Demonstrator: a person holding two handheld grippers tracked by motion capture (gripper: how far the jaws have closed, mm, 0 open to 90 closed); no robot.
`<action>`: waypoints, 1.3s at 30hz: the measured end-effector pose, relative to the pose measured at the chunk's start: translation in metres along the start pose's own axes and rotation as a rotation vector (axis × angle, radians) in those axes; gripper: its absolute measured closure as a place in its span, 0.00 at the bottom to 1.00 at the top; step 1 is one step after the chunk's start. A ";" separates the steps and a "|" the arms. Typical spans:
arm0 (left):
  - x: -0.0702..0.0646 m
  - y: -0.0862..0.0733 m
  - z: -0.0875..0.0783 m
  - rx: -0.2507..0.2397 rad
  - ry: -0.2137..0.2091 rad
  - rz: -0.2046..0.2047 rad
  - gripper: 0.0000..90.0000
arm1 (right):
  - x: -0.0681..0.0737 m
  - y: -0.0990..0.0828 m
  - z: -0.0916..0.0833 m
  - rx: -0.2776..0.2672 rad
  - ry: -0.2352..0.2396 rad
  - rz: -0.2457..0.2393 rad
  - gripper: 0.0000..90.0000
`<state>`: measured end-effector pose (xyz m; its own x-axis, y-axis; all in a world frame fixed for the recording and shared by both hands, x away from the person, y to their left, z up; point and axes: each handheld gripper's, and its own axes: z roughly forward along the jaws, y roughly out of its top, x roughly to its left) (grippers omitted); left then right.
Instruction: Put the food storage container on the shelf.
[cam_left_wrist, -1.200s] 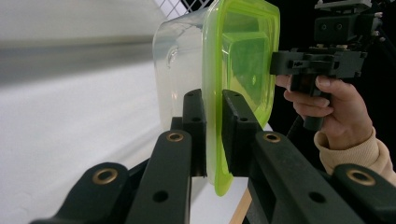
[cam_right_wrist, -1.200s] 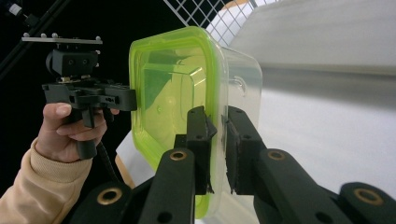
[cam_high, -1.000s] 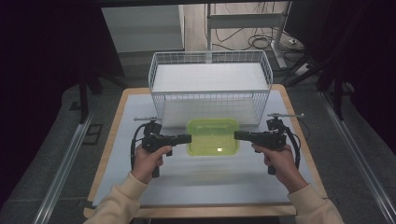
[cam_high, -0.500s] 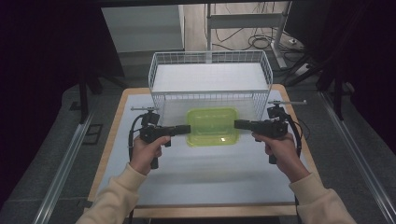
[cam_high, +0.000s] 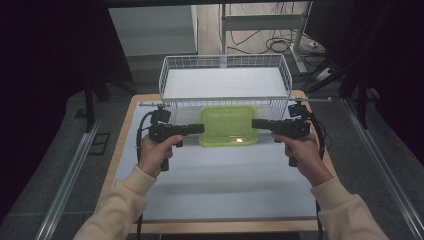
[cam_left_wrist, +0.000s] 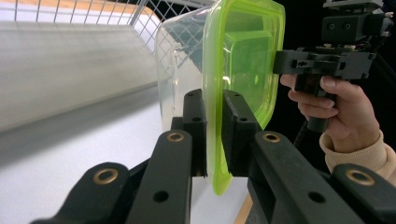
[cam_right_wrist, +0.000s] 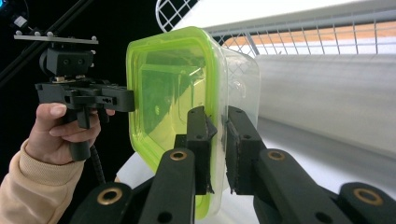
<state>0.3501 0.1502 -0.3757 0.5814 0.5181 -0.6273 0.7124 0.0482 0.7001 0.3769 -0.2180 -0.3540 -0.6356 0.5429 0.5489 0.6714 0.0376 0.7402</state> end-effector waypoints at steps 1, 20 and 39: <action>0.000 0.002 0.000 0.000 -0.002 0.000 0.91 | 0.001 0.002 -0.001 -0.001 0.000 0.000 0.90; 0.000 0.046 -0.003 0.001 0.001 0.012 0.91 | 0.002 0.040 0.002 -0.028 -0.005 -0.005 0.90; 0.018 0.090 0.006 0.004 0.011 -0.006 0.91 | -0.010 0.081 0.015 -0.053 -0.044 0.024 0.90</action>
<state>0.4265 0.1585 -0.3260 0.5728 0.5273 -0.6276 0.7174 0.0479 0.6950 0.4437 -0.2078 -0.3057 -0.6015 0.5797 0.5497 0.6643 -0.0192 0.7472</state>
